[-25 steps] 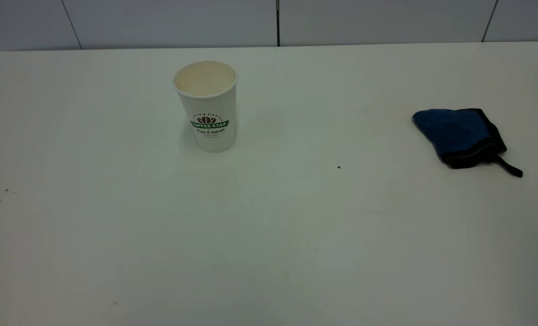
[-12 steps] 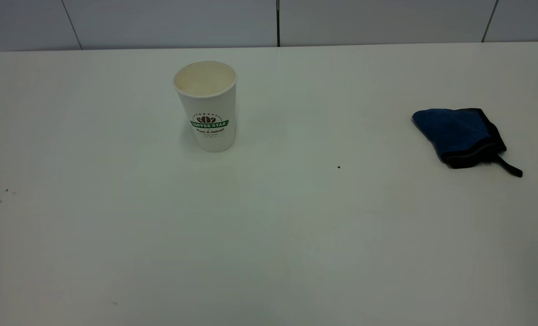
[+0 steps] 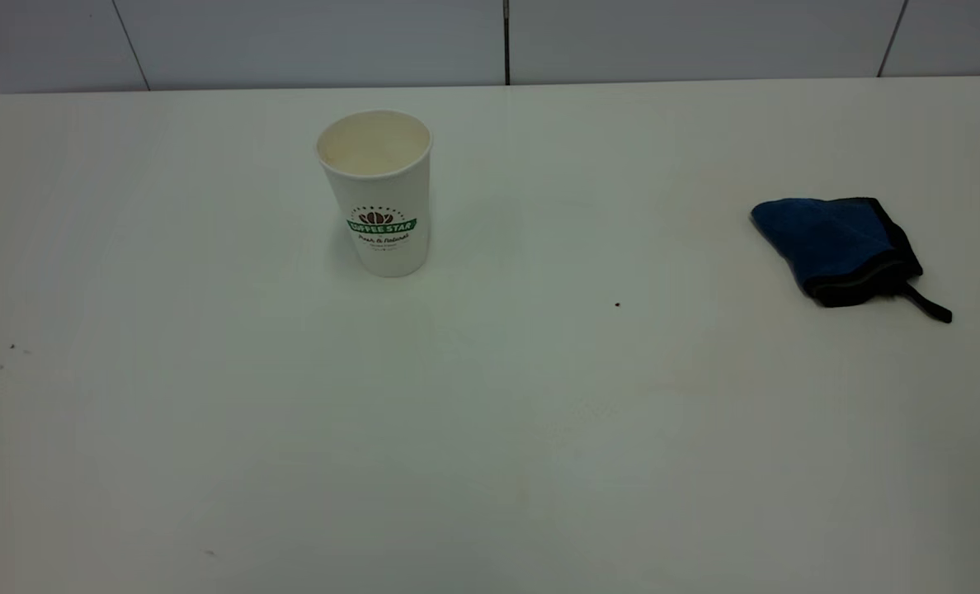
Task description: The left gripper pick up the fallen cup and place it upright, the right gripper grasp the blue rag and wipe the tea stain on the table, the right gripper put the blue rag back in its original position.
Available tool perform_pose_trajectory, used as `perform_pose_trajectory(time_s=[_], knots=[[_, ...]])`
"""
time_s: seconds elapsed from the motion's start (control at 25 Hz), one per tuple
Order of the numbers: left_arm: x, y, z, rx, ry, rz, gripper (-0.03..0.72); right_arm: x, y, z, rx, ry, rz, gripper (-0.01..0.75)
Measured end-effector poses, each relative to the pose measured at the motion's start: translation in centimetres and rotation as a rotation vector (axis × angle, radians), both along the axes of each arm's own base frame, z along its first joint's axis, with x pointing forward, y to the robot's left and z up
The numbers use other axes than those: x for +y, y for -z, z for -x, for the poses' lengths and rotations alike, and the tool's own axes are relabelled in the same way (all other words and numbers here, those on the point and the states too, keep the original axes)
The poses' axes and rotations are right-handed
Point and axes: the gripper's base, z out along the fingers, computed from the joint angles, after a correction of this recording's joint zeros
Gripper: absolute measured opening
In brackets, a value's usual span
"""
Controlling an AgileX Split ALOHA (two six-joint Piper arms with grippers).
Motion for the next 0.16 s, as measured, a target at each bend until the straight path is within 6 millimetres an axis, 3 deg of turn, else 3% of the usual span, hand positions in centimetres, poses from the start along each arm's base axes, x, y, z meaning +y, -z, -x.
perform_pose_trajectory(time_s=[0.16], knots=[[0.00, 0.00, 0.00, 0.000, 0.000, 0.000, 0.499, -0.01, 0.00, 0.00, 0.000, -0.015, 0.000, 0.540]])
